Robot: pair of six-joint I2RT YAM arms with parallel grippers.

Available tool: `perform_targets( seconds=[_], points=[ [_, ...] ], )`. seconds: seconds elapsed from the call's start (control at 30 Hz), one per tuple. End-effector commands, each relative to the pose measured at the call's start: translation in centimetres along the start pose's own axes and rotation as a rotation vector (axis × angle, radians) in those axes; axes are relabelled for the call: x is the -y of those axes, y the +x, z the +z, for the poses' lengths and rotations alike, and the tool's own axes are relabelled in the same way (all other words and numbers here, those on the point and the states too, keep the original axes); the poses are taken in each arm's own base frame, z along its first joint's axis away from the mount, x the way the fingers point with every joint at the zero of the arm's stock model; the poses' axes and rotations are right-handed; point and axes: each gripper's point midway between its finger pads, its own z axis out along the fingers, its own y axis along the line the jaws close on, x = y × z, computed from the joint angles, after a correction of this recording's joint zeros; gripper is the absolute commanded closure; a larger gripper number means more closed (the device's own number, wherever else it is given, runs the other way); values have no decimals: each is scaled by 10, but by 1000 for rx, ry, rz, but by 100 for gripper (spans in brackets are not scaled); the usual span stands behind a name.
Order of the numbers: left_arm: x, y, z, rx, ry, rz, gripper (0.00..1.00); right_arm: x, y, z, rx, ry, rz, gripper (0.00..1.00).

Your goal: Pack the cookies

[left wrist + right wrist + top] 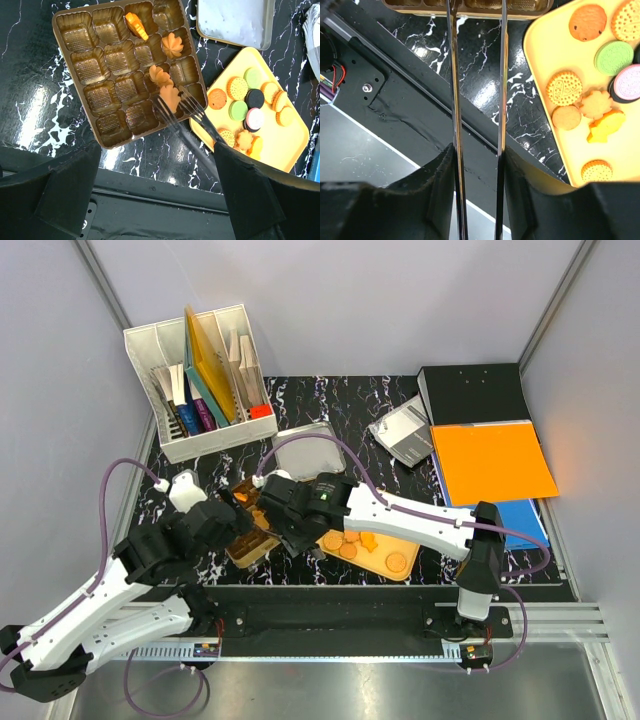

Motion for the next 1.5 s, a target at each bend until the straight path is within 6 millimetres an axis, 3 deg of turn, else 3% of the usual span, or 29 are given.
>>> perform_targets(
  seconds=[0.0,0.27,0.43,0.53,0.7,1.17,1.37,1.47],
  points=[
    [6,-12,-4,37,17,-29,1,-15,-21,-14,71,-61,-6,50],
    [7,-10,-2,36,19,-26,1,-6,-21,-21,94,-26,20,44],
    [8,-10,-1,38,21,-27,1,-2,-30,-34,146,-14,37,62],
    [10,-11,-1,41,22,-24,1,11,-38,-43,199,39,59,70],
    [12,-15,-1,50,25,-19,1,30,-47,-52,231,59,95,72],
    [13,-11,1,37,21,-8,1,-4,-41,-3,105,-54,24,74],
    [10,-9,2,33,13,-7,1,-21,-36,0,63,-146,11,77],
    [10,-9,2,34,12,-9,1,-19,-38,-5,85,-143,14,77]
  ],
)
